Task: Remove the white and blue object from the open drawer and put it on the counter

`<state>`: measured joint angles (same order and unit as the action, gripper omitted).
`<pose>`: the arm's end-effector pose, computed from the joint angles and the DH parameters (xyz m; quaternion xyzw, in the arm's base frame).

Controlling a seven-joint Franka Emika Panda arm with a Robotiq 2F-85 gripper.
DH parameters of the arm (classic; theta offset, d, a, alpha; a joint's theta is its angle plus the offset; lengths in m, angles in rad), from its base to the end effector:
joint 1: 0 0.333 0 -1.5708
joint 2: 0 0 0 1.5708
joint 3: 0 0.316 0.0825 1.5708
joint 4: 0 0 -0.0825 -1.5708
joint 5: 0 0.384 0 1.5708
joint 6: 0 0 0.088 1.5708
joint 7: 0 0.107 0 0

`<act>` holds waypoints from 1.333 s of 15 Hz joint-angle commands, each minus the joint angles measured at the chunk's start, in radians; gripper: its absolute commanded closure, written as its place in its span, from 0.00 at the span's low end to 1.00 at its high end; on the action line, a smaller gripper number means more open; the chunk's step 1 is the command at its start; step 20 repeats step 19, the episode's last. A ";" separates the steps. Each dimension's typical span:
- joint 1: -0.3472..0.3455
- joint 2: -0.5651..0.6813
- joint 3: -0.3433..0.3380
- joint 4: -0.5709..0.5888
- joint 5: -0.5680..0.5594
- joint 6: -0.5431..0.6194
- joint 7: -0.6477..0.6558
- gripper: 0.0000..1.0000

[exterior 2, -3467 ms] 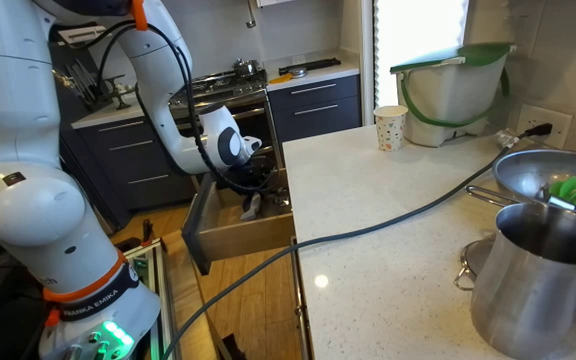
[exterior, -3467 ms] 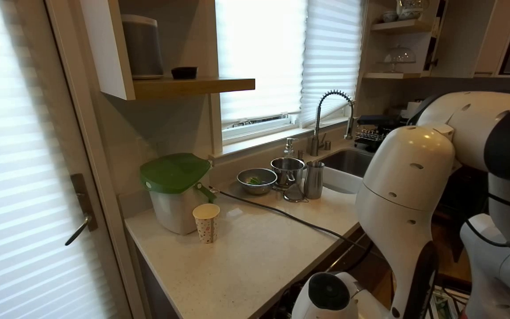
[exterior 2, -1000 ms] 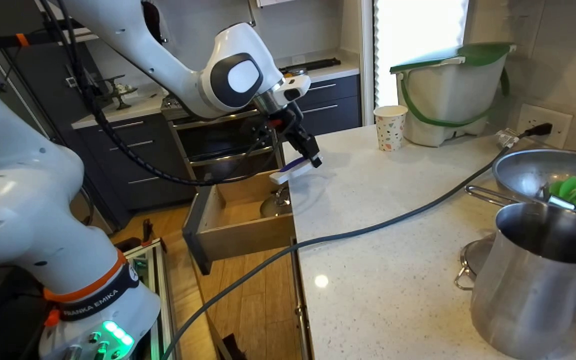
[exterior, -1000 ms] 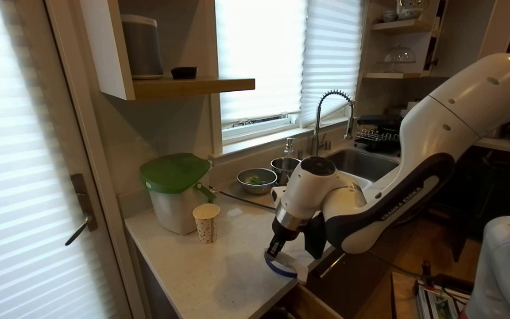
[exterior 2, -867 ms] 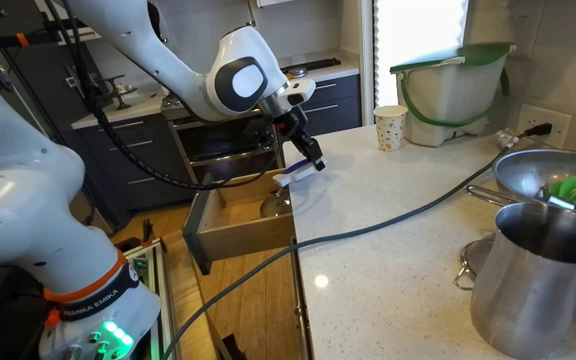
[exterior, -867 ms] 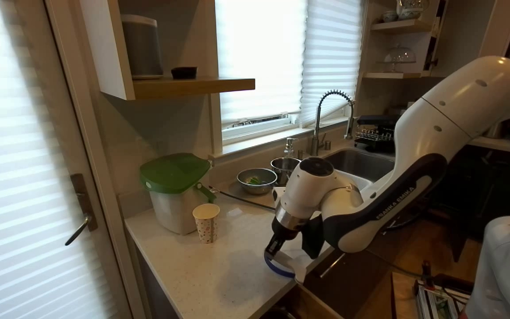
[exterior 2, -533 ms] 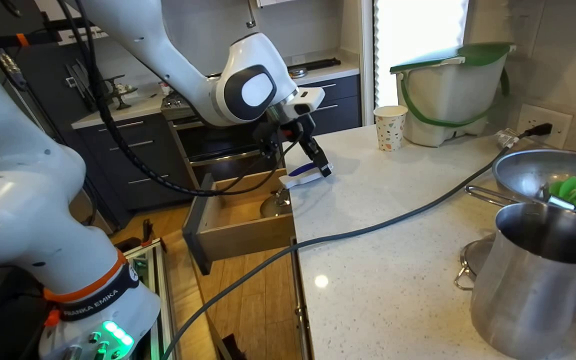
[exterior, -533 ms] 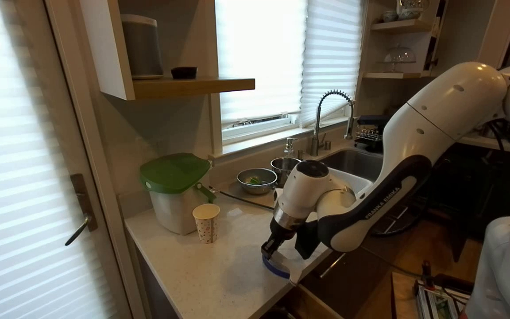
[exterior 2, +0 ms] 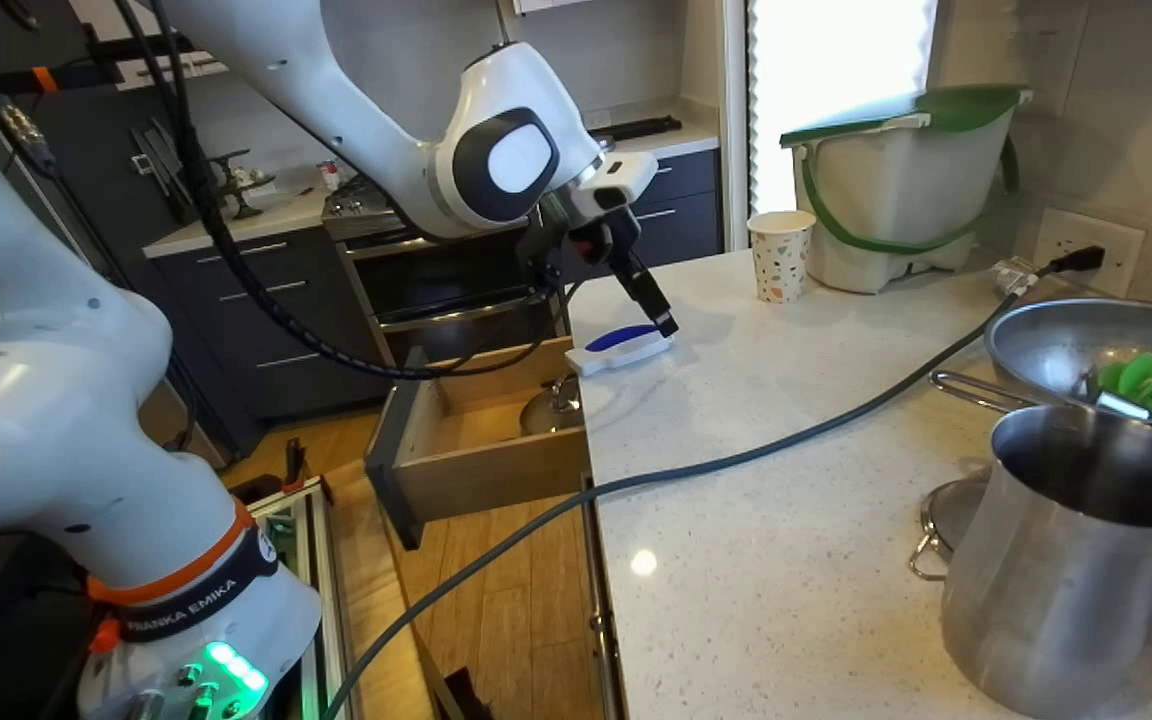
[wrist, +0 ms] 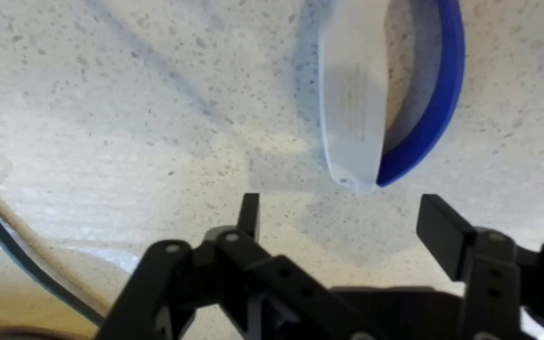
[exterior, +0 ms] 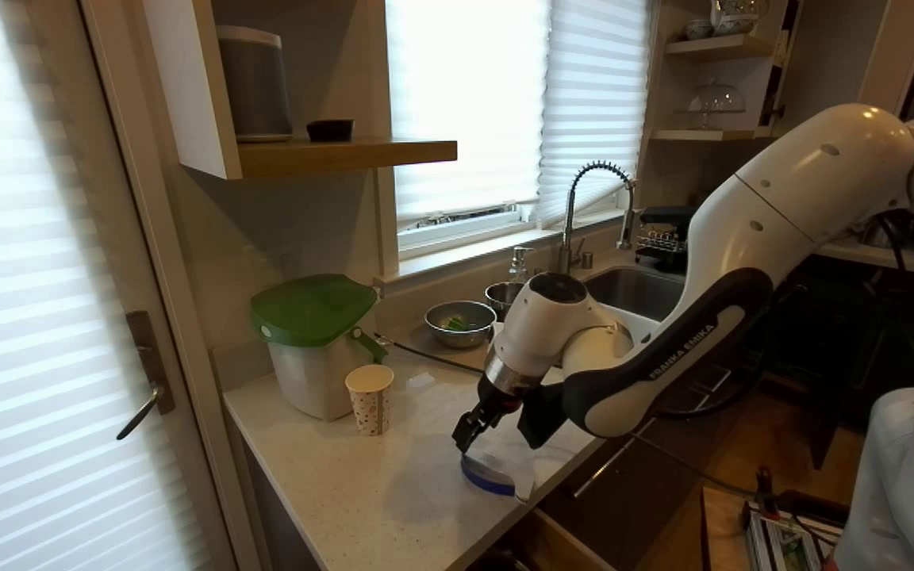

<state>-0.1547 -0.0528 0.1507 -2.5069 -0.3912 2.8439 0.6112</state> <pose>0.4922 0.0181 0.3400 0.9690 -0.1274 0.2090 0.0348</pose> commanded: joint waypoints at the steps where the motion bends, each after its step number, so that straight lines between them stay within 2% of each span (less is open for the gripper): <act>1: 0.020 -0.121 0.008 -0.022 0.039 -0.091 -0.034 0.00; 3: 0.058 -0.182 -0.012 -0.024 0.061 -0.143 -0.062 0.00; 10: 0.072 -0.332 0.021 0.011 0.096 -0.399 -0.063 0.00; 12: 0.073 -0.347 0.026 0.018 0.103 -0.430 -0.059 0.00; 13: 0.061 -0.328 0.027 0.019 0.083 -0.388 -0.052 0.00; 20: 0.061 -0.339 0.031 0.021 0.087 -0.406 -0.052 0.00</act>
